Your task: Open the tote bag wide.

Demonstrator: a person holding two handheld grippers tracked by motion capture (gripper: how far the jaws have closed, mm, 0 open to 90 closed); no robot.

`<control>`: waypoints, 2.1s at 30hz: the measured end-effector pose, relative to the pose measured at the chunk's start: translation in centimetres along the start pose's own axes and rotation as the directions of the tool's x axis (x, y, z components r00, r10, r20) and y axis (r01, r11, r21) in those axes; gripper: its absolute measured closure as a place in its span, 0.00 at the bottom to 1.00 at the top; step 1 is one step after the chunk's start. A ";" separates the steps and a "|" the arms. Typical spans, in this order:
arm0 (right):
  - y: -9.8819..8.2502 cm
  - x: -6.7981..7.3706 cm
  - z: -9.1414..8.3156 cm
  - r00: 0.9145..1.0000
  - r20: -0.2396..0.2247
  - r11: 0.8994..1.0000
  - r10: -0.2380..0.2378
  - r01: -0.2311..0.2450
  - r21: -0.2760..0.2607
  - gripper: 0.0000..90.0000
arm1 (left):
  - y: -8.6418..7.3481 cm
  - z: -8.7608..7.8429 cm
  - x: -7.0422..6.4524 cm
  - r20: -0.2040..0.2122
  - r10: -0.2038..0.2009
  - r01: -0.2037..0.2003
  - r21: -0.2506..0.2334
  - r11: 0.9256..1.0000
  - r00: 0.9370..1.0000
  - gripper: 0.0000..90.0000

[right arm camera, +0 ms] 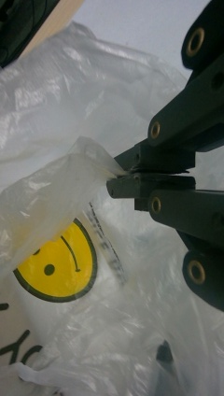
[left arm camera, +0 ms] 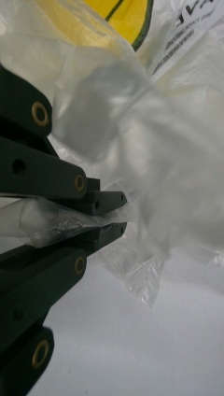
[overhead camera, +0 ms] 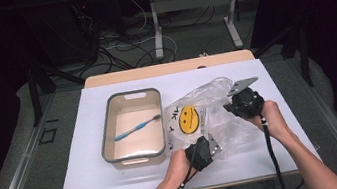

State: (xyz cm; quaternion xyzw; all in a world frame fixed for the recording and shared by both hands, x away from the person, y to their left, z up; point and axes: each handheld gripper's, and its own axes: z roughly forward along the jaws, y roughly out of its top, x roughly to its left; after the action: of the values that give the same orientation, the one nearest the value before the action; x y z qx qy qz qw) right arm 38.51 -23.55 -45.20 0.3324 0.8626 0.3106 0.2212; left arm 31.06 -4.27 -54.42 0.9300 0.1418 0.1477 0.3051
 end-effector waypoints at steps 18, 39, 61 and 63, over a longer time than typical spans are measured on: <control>1.8 -3.3 0.1 0.989 0.109 0.994 0.104 -0.107 0.018 1.00 | -1.7 -2.5 -1.2 0.214 0.138 -0.137 -0.021 0.990 0.967 0.99; -1.0 -3.7 6.2 0.980 0.081 0.969 0.181 -0.192 0.155 0.97 | 0.5 -7.2 0.1 0.107 0.075 -0.068 -0.069 0.995 0.991 0.36; 0.2 -3.6 3.7 0.987 -0.007 0.984 0.164 -0.163 0.070 0.39 | 3.0 -6.5 1.7 -0.041 -0.041 0.036 -0.115 0.993 0.998 0.35; 0.6 -3.6 3.7 0.987 0.000 0.985 0.159 -0.159 0.063 0.31 | 3.0 -5.4 1.8 -0.025 -0.049 0.046 -0.091 0.995 0.998 0.35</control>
State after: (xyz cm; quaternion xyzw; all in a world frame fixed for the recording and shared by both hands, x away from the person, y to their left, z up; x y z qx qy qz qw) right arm 43.39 -24.28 -46.80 0.4063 0.8431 0.3008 0.1830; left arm 31.26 -3.08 -48.10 0.9095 0.1613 0.1593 0.3484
